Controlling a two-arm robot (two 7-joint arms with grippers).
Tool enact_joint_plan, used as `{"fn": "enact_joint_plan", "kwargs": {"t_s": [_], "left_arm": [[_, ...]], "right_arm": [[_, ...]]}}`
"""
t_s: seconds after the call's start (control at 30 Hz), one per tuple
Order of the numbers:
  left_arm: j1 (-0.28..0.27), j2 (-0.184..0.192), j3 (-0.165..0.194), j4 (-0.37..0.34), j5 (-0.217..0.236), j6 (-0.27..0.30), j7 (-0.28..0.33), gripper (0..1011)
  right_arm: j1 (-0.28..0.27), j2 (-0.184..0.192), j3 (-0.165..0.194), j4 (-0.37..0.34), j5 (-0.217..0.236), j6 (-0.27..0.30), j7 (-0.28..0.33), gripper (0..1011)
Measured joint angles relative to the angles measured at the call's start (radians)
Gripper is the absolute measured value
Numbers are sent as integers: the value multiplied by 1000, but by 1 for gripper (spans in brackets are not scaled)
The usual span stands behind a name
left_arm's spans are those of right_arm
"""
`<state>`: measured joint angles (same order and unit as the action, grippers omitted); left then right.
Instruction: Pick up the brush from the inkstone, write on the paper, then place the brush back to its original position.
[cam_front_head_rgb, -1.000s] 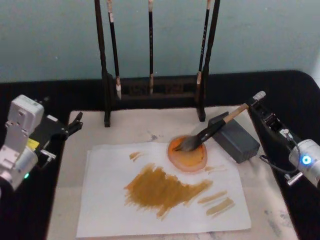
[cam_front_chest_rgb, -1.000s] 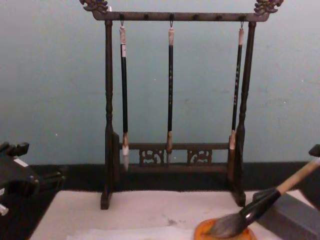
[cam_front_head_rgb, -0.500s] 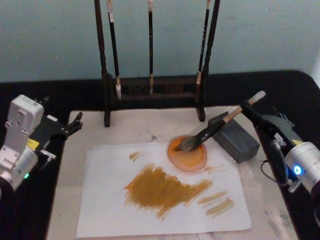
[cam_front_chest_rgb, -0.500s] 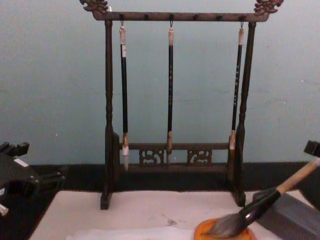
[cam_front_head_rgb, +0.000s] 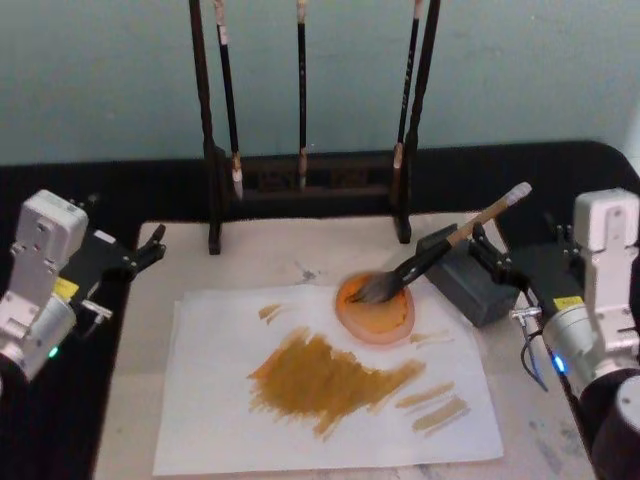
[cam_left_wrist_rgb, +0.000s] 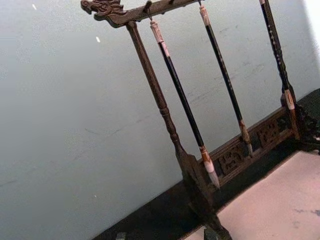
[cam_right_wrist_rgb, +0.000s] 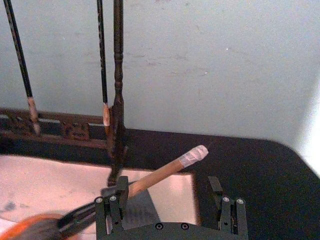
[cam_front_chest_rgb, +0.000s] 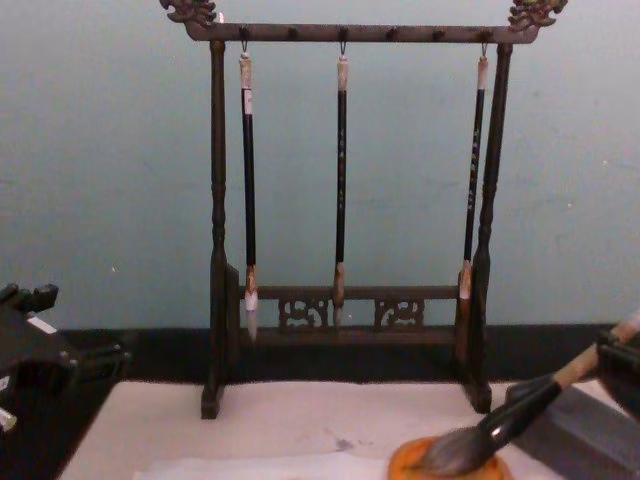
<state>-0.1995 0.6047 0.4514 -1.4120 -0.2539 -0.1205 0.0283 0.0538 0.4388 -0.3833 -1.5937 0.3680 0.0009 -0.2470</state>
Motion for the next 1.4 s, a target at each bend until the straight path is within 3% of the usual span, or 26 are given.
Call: {"fn": "enact_joint_plan", "kwargs": {"t_s": [0.03,0.23,0.47,1.4], "left_arm": [[0,0,0,0,0,0,0,1010],[0,0,0,0,0,0,0,1010],[0,0,0,0,0,0,0,1010],[0,0,0,0,0,0,0,1010]], "right_arm": [[3,-3,-8,9,-34,-6,-16,1000],[6,-9,-30,35,-135,-18,-54,1000],[4,-19,-31,46,-179,-22,-63,1000],[2,-20,-27,45,-181,-23,-57,1000]]}}
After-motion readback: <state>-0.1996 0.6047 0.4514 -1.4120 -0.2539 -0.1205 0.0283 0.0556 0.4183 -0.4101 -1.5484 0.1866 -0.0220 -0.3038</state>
